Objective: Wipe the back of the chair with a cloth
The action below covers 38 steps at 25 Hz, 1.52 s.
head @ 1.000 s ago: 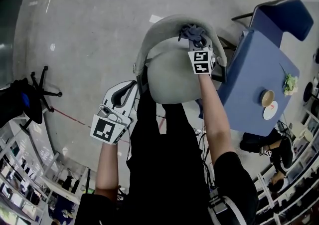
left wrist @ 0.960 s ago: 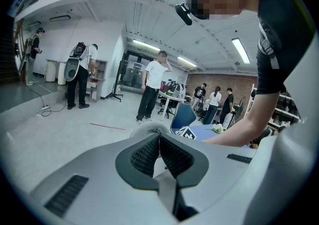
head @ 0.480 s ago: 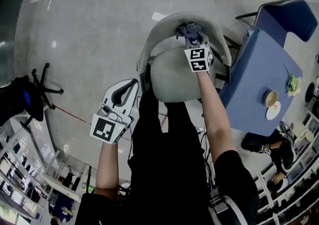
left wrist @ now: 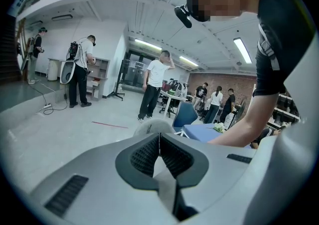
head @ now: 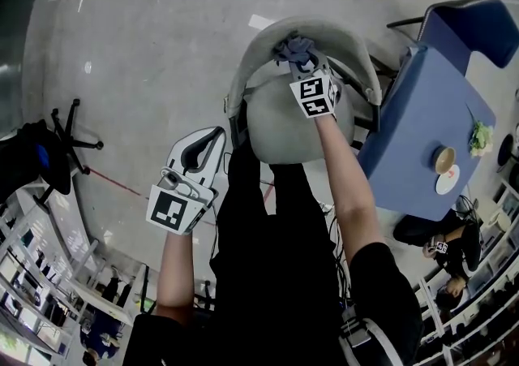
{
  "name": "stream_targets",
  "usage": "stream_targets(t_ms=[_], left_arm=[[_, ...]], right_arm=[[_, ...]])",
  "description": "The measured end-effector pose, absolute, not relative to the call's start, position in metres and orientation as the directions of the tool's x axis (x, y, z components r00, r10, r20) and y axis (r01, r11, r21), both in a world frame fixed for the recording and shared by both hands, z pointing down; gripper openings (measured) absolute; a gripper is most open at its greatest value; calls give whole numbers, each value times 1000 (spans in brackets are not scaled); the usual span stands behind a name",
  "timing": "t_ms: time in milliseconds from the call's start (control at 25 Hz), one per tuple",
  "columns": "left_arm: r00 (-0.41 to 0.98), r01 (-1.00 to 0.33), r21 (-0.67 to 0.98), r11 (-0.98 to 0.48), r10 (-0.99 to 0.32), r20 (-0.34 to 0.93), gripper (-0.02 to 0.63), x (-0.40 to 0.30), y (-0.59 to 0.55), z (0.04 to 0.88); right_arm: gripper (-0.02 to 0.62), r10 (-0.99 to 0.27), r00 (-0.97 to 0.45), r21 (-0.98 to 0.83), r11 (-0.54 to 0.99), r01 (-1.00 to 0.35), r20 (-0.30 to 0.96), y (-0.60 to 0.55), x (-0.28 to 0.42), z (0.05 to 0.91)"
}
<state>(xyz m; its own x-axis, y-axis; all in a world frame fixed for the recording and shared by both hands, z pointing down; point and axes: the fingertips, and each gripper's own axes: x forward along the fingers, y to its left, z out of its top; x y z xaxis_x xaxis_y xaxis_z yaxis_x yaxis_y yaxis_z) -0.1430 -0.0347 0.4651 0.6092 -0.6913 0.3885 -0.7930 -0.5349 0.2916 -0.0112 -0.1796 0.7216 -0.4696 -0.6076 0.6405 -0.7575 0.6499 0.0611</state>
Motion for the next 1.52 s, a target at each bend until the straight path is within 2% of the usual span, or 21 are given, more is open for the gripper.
stream_targets(t_ms=[320,640,920,1520], left_arm=[[604,-797,296,-526,-691,396,26,-146,-31,471],[598,-801,297,-519,-697,395,26,-149,-32,474],[617,-786,286,-548,-669,414,26,-153,-22,485],[641,-765,293,-573,-632,436,26,-152,-22,498]], right_arm=[[120,-564,-518,53,707,-705,643,-168,-37,731],[120,-476,-579,78,812,-579,662,-138,-76,746],[120,-453,-597,20,807,-590,662,-123,-94,752],[121,-324,-648,-8,891,-455,690,-75,-125,775]])
